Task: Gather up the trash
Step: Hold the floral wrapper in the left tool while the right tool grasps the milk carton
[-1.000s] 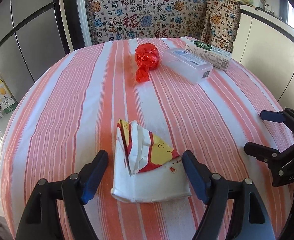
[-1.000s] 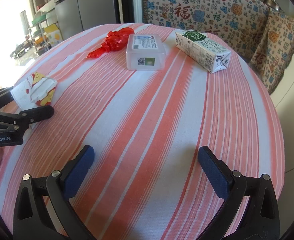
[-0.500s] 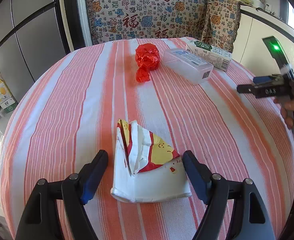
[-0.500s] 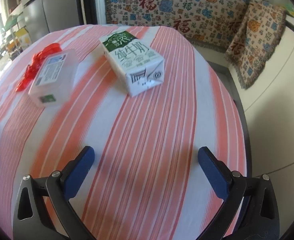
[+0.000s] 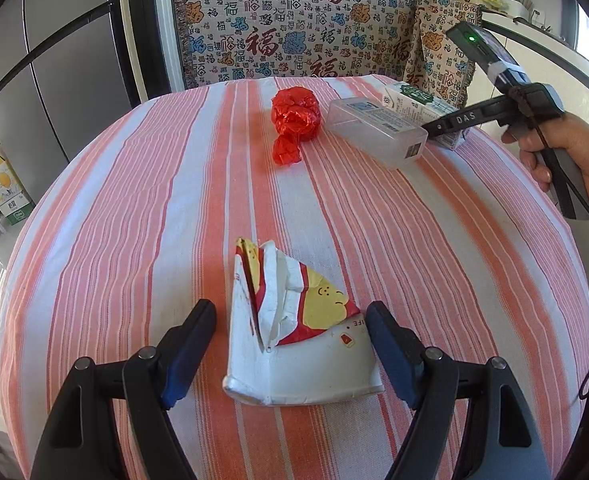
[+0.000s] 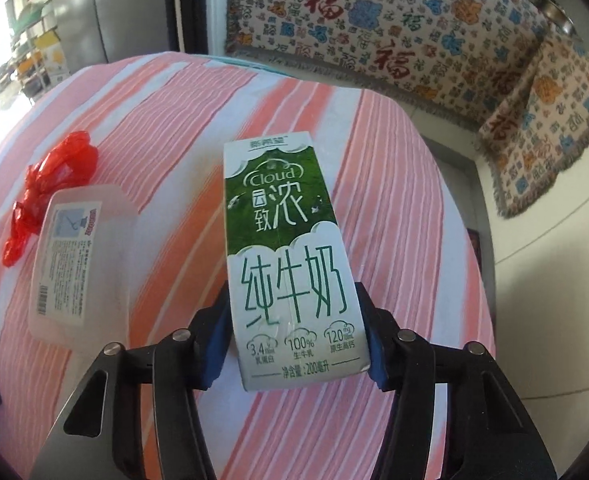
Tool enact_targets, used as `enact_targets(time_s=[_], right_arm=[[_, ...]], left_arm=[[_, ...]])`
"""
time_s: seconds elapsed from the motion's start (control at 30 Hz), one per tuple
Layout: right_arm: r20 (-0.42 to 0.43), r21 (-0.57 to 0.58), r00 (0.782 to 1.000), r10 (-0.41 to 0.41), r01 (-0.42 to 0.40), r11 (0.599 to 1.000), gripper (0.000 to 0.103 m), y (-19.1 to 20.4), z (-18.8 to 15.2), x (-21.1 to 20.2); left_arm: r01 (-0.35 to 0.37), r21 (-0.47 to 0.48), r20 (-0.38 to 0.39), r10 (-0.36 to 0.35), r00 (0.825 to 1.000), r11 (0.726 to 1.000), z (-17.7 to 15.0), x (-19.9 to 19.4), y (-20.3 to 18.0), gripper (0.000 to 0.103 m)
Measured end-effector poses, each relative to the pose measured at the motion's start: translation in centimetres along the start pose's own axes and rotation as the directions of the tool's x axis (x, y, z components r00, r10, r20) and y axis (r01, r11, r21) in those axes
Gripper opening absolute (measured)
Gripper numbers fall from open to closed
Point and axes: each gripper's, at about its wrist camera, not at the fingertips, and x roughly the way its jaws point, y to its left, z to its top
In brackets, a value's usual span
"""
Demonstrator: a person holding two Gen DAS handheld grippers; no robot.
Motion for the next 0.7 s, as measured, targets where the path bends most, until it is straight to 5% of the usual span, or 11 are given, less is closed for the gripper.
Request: enact_targets(time_s=[0.23, 0.4, 0.5, 0.7], right_arm=[[0.038, 0.078, 0.999, 0.011, -0.014, 0.997, 0.054, 2.3, -8.8, -5.4], [0.126, 0.089, 0.986, 0.108, -0.12, 0.989, 0.053, 7.2, -14.1, -8.4], [0.167, 0.105, 0.975, 0.144, -0.163, 0.981, 0.086, 8.2, -14.8, -8.3], [0.131, 0.043, 0.985, 0.116, -0.123, 0.992, 0.102, 10.0, -14.5, -7.5]], left_arm=[[0.001, 0.0, 0.0, -0.001, 1.0, 1.0, 0.0, 0.0, 0.1, 0.079], [0.001, 0.0, 0.0, -0.001, 1.0, 1.0, 0.0, 0.0, 0.1, 0.079], [0.001, -0.001, 0.0, -0.001, 1.0, 1.0, 0.0, 0.0, 0.1, 0.079], [0.003, -0.004, 0.001, -0.003, 1.0, 1.0, 0.0, -0.1, 0.2, 0.079]])
